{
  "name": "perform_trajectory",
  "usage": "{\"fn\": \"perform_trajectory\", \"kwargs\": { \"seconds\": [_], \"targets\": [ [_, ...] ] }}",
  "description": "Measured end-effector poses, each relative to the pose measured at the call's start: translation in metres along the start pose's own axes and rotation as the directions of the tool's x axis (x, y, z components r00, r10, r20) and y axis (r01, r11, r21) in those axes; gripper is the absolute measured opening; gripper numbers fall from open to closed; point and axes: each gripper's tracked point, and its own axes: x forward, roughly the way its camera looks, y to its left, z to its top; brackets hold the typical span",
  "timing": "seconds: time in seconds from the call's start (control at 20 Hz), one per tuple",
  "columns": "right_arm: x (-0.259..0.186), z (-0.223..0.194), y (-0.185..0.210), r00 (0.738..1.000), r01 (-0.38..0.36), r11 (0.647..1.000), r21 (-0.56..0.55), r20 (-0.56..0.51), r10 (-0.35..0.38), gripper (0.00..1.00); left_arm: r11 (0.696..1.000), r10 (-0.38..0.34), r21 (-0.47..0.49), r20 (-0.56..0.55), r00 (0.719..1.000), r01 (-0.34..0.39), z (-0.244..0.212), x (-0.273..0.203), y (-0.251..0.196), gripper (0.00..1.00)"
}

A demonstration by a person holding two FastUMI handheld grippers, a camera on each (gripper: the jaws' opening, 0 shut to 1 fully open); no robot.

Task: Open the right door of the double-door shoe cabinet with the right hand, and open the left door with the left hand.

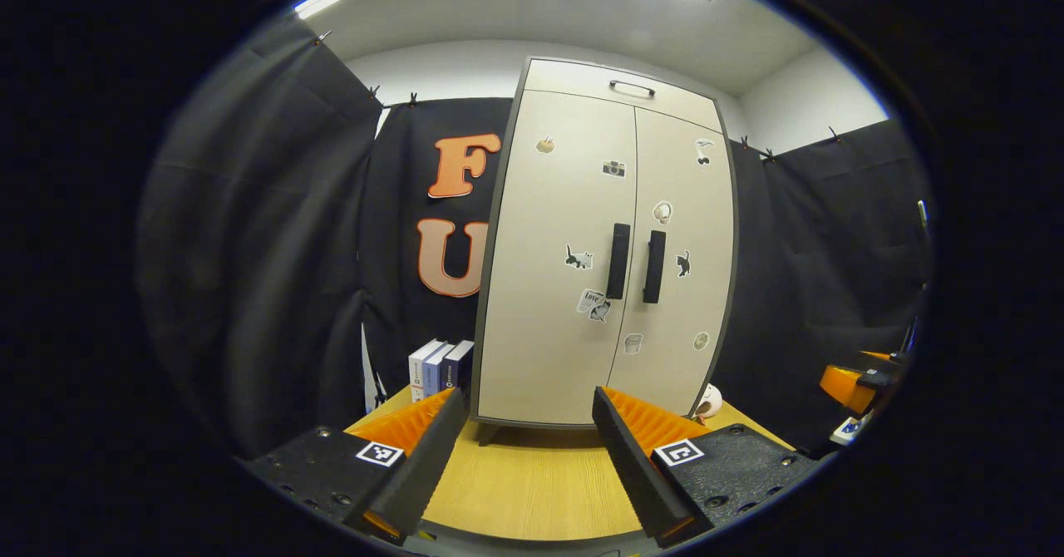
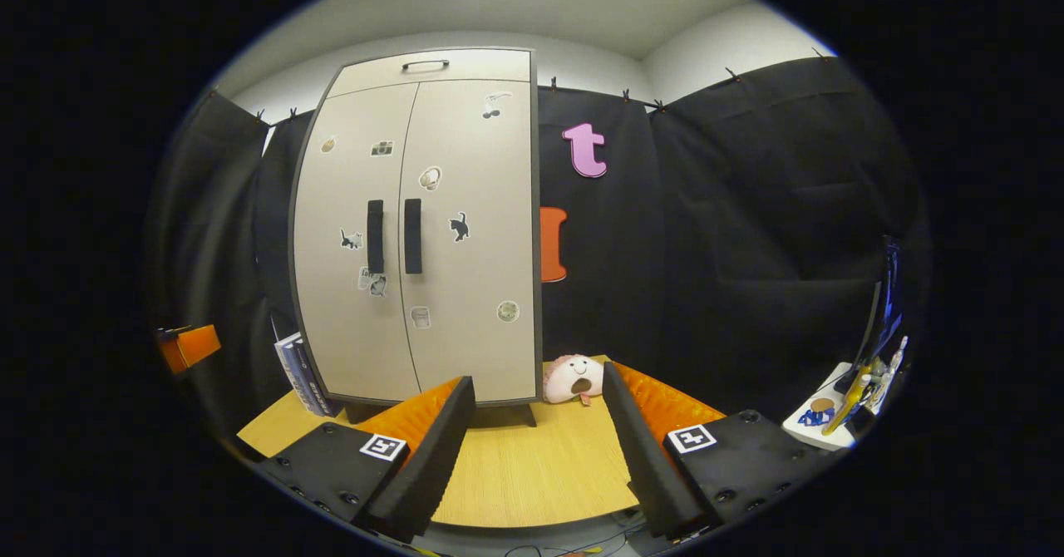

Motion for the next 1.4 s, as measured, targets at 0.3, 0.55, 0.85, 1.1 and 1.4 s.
{"fn": "perform_trajectory", "kwargs": {
  "seconds": [0.3,0.55,0.85,1.1,1.4],
  "targets": [
    [-0.004,-0.003,-0.001,1.000,-0.003,1.000,-0.014,-0.007,0.002,0.98,1.000,-0.004,0.001,-0.002,1.000,0.004,0.003,-0.004,-0.001,0.95],
    [-0.008,0.002,-0.001,1.000,0.000,1.000,-0.002,0.000,0.000,0.94,1.000,-0.014,0.002,0.002,1.000,0.014,0.003,-0.007,-0.002,0.95],
    [0.002,0.006,0.007,1.000,-0.014,1.000,-0.016,-0.016,0.014,0.94,1.000,-0.011,-0.025,-0.020,1.000,0.011,-0.001,-0.006,0.002,0.95],
    [0.034,0.006,0.036,0.999,-0.045,0.997,-0.058,-0.023,0.043,0.99,1.000,0.001,0.004,-0.018,1.000,-0.001,-0.002,-0.006,0.011,0.94],
    [0.082,0.011,0.093,0.993,-0.121,0.989,-0.080,-0.025,0.119,0.99,1.000,0.004,-0.006,-0.047,0.999,-0.004,-0.014,-0.003,0.020,0.95]
  ]
}}
